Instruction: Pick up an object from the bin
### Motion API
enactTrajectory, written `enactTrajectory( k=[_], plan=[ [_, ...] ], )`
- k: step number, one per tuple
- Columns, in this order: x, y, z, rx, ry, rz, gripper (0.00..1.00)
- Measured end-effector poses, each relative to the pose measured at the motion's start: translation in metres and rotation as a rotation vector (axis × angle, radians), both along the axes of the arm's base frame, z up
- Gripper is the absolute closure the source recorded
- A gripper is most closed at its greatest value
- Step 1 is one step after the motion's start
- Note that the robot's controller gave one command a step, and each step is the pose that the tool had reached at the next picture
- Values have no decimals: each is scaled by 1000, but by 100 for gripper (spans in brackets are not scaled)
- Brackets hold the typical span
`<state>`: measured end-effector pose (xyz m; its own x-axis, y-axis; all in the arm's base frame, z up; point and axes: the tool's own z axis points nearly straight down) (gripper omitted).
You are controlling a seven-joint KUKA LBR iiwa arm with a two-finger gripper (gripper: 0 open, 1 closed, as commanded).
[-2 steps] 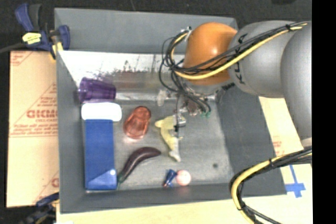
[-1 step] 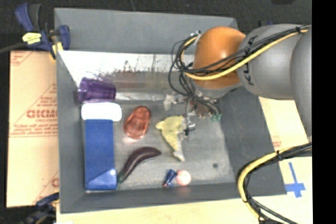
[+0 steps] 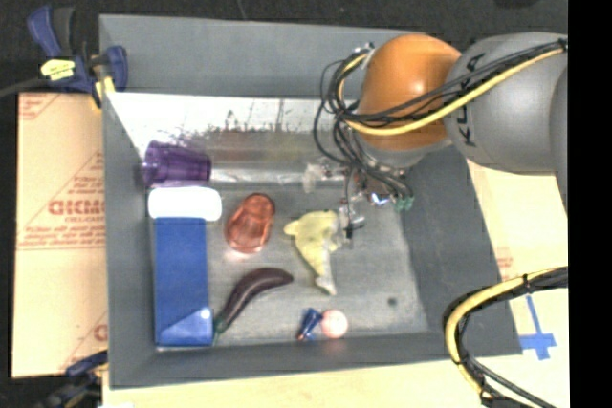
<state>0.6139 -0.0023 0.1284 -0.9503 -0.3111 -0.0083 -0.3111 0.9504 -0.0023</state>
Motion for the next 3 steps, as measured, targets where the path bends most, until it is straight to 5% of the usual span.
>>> enactTrajectory(
  k=[1, 2, 3],
  plan=[
    [2, -2, -49, -2, 0, 312, 0],
    [-5, 11, -57, -5, -5, 498, 100],
    [-5, 11, -57, -5, -5, 497, 100]
  ],
)
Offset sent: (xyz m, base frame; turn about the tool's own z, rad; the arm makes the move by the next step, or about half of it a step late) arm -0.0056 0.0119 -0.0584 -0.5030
